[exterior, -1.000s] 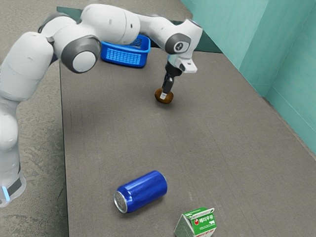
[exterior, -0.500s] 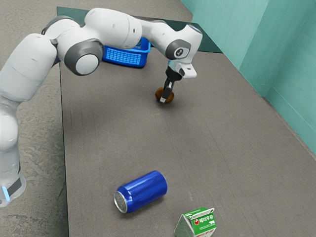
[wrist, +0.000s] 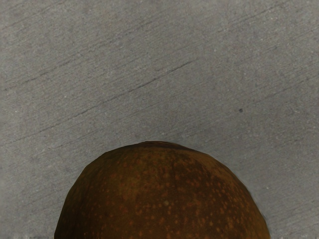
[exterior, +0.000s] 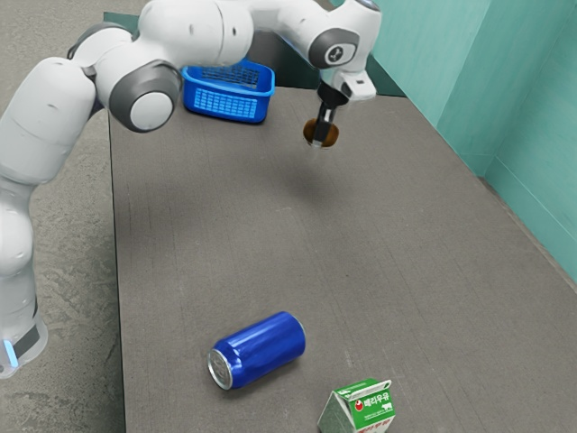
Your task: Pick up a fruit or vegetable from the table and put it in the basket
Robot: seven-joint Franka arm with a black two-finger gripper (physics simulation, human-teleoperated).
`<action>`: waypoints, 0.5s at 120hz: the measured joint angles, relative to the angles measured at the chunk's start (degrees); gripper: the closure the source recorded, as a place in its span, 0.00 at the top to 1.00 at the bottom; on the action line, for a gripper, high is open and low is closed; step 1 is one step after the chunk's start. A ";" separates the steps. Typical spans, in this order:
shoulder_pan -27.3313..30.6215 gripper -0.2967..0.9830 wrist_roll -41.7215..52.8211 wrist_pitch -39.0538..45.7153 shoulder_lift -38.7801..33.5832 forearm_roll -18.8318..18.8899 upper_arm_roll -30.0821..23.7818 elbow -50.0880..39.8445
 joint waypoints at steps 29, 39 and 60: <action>8.17 0.44 0.05 -2.93 -1.01 0.92 -1.05 3.79; 15.55 0.46 0.14 -3.58 -1.41 1.55 -4.04 3.84; 27.97 0.45 0.66 -4.09 -1.00 3.58 -10.74 4.55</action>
